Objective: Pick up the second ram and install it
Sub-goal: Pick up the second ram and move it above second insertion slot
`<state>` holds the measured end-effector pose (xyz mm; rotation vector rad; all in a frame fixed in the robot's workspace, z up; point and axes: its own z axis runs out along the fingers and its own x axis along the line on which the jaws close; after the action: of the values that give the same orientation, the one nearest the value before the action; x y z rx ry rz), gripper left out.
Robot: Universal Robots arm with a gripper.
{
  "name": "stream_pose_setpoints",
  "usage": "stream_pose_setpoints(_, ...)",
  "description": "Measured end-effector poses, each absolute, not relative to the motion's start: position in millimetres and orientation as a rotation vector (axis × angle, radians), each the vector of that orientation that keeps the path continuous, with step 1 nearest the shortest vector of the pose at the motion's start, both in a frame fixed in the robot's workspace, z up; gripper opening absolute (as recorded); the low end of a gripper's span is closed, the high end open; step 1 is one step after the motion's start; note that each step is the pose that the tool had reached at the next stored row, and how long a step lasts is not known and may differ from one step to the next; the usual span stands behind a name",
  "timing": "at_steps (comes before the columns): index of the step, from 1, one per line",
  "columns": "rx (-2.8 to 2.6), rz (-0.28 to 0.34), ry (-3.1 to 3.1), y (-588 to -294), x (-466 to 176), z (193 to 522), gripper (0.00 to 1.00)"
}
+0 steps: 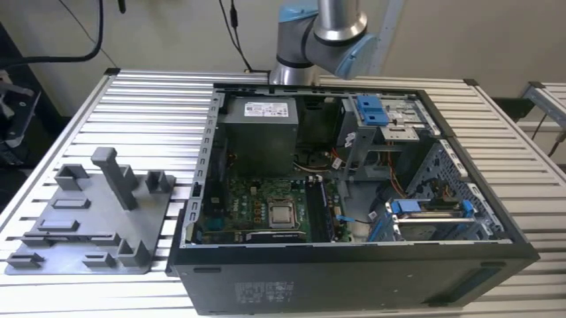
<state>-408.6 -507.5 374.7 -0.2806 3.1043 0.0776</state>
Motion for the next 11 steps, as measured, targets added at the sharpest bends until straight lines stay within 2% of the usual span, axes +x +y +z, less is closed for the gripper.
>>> stream_pose_setpoints(11, -0.493, 0.076, 3.081, -507.5, -408.6, 374.2, 0.11)
